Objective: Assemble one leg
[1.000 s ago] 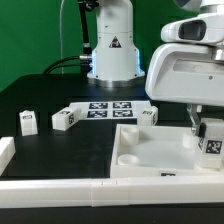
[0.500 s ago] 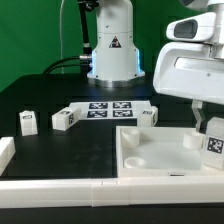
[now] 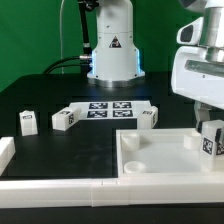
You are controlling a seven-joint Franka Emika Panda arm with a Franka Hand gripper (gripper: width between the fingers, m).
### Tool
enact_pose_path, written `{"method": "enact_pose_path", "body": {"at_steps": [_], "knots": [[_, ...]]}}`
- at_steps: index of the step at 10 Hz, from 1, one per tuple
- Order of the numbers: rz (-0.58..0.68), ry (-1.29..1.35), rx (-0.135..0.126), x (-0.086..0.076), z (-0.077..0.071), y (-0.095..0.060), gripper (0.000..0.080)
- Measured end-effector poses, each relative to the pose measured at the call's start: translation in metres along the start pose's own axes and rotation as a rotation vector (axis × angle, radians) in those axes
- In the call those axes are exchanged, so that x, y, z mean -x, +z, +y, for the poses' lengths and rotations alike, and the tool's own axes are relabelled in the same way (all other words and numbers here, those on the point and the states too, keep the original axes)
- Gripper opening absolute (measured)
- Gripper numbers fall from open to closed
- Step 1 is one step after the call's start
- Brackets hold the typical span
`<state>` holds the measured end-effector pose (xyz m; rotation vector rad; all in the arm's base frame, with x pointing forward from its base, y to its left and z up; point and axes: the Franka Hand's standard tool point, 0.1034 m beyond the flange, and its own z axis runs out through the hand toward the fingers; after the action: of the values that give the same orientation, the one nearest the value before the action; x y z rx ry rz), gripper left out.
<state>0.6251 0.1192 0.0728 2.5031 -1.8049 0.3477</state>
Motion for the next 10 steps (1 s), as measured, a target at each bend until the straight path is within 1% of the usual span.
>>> {"method": "enact_pose_path", "body": {"at_steps": [2,3,4,5,6,9,10], "knots": [[-0.001,-0.026,-0.001,0.0004,-0.0001,0.0001,0.0309],[0.000,-0.062,-0.011,0.0002,-0.0013,-0.0001,0.0498],[0.004,-0.088,-0.031,-0.0001,-0.0019,0.0008,0.0599],[0.009,-0.218,-0.043,0.0007,-0.0022,0.0009,0.0599],[0.015,-0.370,-0.056,0.0020,-0.0034,0.0001,0.0639],[0.020,-0.730,-0.074,0.0067,-0.0037,-0.0032,0.0649],[0.018,-0.833,-0.080,0.0041,-0.0048,-0.0053,0.0649]]}}
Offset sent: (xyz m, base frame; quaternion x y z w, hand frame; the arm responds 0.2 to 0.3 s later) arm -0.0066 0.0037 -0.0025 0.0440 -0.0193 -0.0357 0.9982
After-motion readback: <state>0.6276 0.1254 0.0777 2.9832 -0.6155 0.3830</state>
